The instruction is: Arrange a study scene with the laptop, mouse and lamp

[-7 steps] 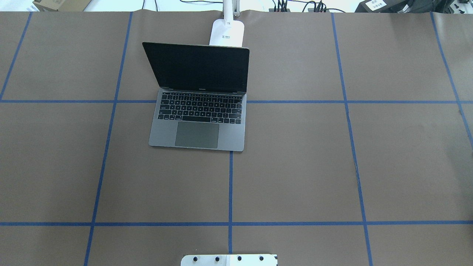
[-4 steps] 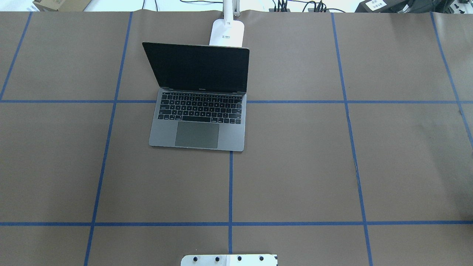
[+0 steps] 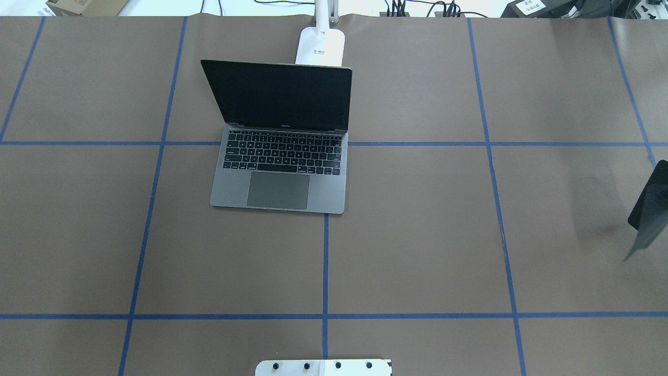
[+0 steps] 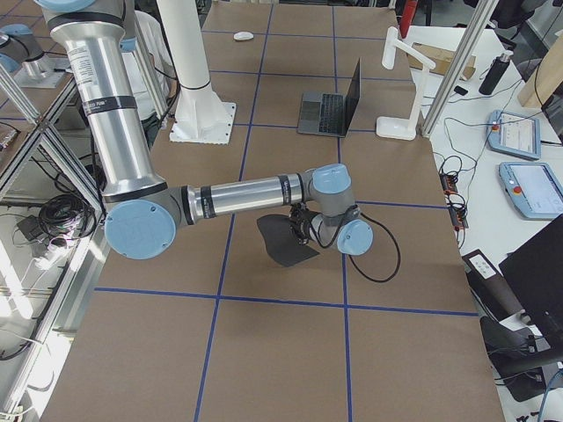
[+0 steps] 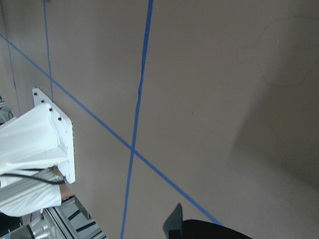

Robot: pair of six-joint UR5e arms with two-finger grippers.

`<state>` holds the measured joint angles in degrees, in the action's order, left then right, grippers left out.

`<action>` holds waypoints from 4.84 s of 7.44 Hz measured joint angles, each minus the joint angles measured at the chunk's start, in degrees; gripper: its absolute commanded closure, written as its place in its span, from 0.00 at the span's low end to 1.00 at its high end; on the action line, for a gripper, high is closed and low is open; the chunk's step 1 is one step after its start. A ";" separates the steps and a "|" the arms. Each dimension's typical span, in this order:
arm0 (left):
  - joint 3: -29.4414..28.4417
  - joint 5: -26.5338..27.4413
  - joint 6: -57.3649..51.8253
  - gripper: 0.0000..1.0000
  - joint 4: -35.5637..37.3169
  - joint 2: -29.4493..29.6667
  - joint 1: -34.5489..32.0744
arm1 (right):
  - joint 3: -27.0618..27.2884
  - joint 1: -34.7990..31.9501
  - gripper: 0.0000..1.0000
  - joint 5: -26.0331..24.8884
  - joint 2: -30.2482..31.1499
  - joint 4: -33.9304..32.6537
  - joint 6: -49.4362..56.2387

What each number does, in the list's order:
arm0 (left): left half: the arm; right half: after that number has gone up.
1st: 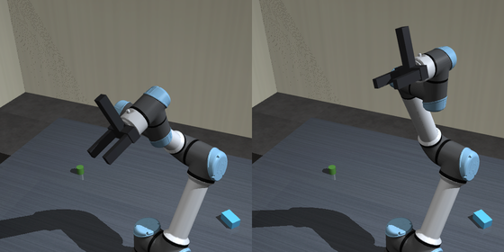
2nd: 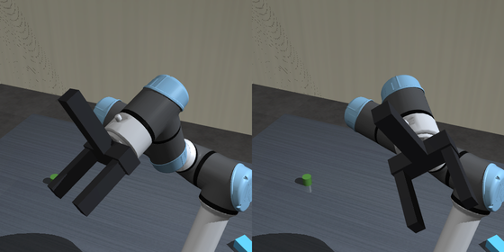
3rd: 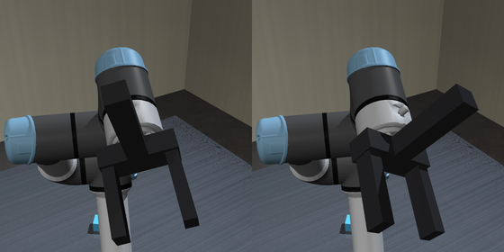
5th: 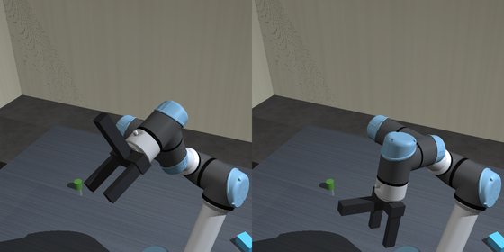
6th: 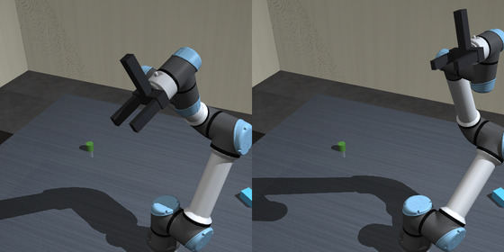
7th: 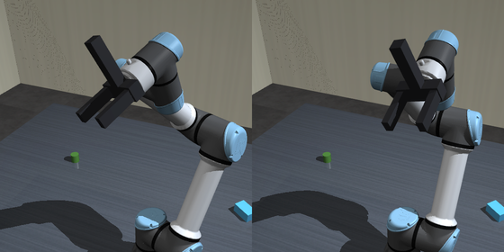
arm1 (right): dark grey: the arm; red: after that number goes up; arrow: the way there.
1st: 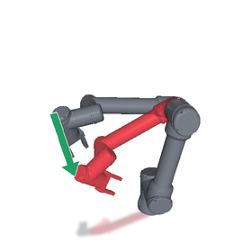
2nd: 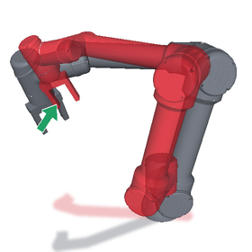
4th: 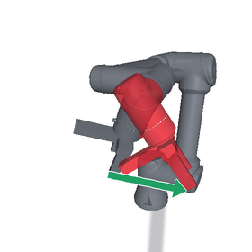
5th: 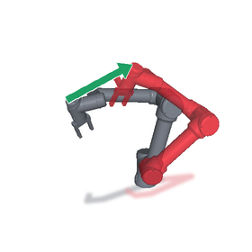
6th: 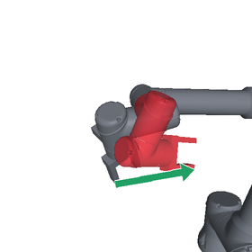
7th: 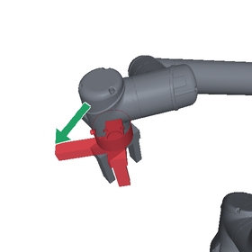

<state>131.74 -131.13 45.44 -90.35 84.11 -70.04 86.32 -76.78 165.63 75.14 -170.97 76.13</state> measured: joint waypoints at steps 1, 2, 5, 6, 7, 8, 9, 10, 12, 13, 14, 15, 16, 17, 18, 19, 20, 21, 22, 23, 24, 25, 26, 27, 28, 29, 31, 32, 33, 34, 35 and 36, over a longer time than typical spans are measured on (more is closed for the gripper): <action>-0.02 0.00 0.00 0.00 0.00 -0.12 0.00 | -0.02 3.94 1.00 4.90 -1.65 0.36 -2.36; -0.15 0.00 0.00 0.00 0.00 -0.18 -0.07 | -0.47 8.62 1.00 10.92 -3.36 0.51 -3.70; -0.71 0.06 0.00 0.00 0.00 0.05 -0.33 | -6.40 15.04 1.00 21.82 -11.00 2.59 -7.13; -0.87 0.07 0.00 0.00 0.00 0.17 -0.36 | -8.97 16.50 1.00 25.61 -12.39 4.95 -7.55; -1.09 0.10 0.00 0.00 0.00 0.29 -0.39 | -11.33 17.59 1.00 28.44 -14.29 6.23 -7.76; -1.37 0.15 0.00 0.00 -0.02 0.38 -0.42 | -13.54 18.63 1.00 30.93 -16.58 6.72 -7.87; -1.64 0.16 0.00 0.00 -0.06 0.41 -0.43 | -15.12 19.65 1.00 33.59 -18.24 6.88 -7.91; -1.90 0.17 0.00 0.00 -0.10 0.43 -0.44 | -16.27 20.42 1.00 35.77 -19.31 6.96 -7.91; -2.22 0.18 0.00 0.00 -0.16 0.43 -0.44 | -18.01 21.11 1.00 37.56 -21.36 7.18 -7.80; -2.25 0.17 0.00 0.00 -0.17 0.46 -0.47 | -18.35 21.24 1.00 37.75 -22.04 7.47 -7.75; -2.27 0.18 0.00 0.00 -0.17 0.49 -0.50 | -18.46 21.38 1.00 37.81 -22.50 7.64 -7.64; -2.31 0.18 0.00 0.00 -0.18 0.51 -0.52 | -18.46 21.63 1.00 37.77 -22.72 8.28 -7.41; -2.34 0.18 0.00 0.00 -0.17 0.52 -0.56 | -18.47 21.94 1.00 37.58 -22.77 9.64 -7.10; -2.35 0.18 0.00 0.00 -0.18 0.52 -0.59 | -18.47 22.29 1.00 37.21 -22.77 10.75 -6.84; -2.39 0.18 0.00 0.00 -0.18 0.52 -0.60 | -18.49 22.62 0.95 36.83 -22.77 11.31 -6.61; -2.46 0.18 0.00 0.00 -0.17 0.52 -0.61 | -18.55 22.84 0.55 36.64 -22.77 11.51 -6.47; -2.50 0.18 0.00 0.00 -0.17 0.52 -0.62 | -18.60 22.94 0.35 36.59 -22.81 11.58 -6.44; -2.52 0.18 0.00 0.00 -0.18 0.52 -0.62 | -18.62 22.96 0.30 36.59 -22.86 11.61 -6.45; -2.50 0.17 0.00 0.00 -0.18 0.52 -0.62 | -18.66 22.98 0.26 36.60 -22.99 11.62 -6.53; -2.41 0.17 0.00 0.00 -0.18 0.52 -0.65 | -18.82 22.99 0.26 36.63 -23.32 11.61 -6.65; -2.31 0.18 0.00 0.00 -0.18 0.52 -0.68 | -19.13 22.95 0.25 36.70 -23.94 11.57 -6.77; -2.20 0.18 0.00 0.00 -0.18 0.52 -0.73 | -19.44 22.86 0.25 36.86 -24.86 11.55 -7.07; -2.04 0.18 0.02 0.00 -0.18 0.51 -0.79 | -19.72 22.76 0.25 37.10 -25.99 11.52 -7.87; -1.83 0.18 0.06 0.00 -0.16 0.48 -0.89 | -19.91 22.70 0.24 37.36 -27.01 11.48 -8.91; -1.66 0.17 0.08 0.00 -0.12 0.45 -1.01 | -20.06 22.54 0.24 37.54 -27.57 11.46 -9.50; -1.53 0.17 0.08 0.00 -0.10 0.45 -1.09 | -20.16 22.11 0.23 37.60 -27.92 11.45 -9.76; -1.30 0.18 0.18 0.00 -0.09 0.44 -1.14 | -20.00 20.91 0.16 37.32 -27.79 11.39 -10.01; -1.31 0.18 0.28 0.00 -0.09 0.31 -1.14 | -19.35 20.11 0.16 35.98 -26.63 11.25 -10.78; -1.31 0.18 0.30 0.00 -0.12 0.02 -1.15 | -17.65 19.06 0.16 32.51 -24.54 11.16 -13.45; -1.31 0.18 0.27 0.00 -0.20 -0.33 -1.15 | -14.30 17.55 0.16 27.15 -21.79 11.14 -19.16; -1.35 0.16 0.19 0.00 -0.24 -0.51 -1.18 | -9.78 16.08 0.16 22.00 -19.01 11.16 -26.80; -1.41 0.12 0.13 0.00 -0.26 -0.57 -1.21 | -5.53 14.81 0.16 17.24 -16.58 11.17 -34.50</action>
<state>130.33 -131.01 45.57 -90.61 83.54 -71.25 80.78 -61.97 182.87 58.56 -159.80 41.64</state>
